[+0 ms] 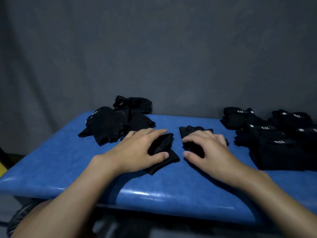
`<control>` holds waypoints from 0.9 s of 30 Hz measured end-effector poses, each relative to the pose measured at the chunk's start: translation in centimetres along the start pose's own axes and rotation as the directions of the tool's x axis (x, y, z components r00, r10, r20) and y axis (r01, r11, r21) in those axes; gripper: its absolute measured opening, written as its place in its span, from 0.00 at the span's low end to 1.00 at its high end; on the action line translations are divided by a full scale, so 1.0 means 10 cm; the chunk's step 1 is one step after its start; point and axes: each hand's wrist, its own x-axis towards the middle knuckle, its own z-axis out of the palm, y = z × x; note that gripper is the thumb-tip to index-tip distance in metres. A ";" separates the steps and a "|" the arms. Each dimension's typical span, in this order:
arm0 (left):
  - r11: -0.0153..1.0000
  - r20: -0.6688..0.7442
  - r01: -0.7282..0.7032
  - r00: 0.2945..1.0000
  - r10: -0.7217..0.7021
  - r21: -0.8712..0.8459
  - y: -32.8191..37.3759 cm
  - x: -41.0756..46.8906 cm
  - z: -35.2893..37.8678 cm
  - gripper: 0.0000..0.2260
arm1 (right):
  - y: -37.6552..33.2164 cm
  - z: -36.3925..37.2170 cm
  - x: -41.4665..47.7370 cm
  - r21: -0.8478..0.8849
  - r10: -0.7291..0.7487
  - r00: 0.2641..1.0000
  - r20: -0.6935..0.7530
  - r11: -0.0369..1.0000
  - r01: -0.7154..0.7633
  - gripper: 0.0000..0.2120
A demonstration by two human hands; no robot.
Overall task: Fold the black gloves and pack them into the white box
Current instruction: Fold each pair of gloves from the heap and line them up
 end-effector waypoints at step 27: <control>0.996 0.086 0.087 0.992 -0.088 0.024 -0.07 -0.18 -0.16 0.47 | -0.26 -0.06 -0.04 0.052 -0.147 0.989 0.026 0.988 0.145 0.09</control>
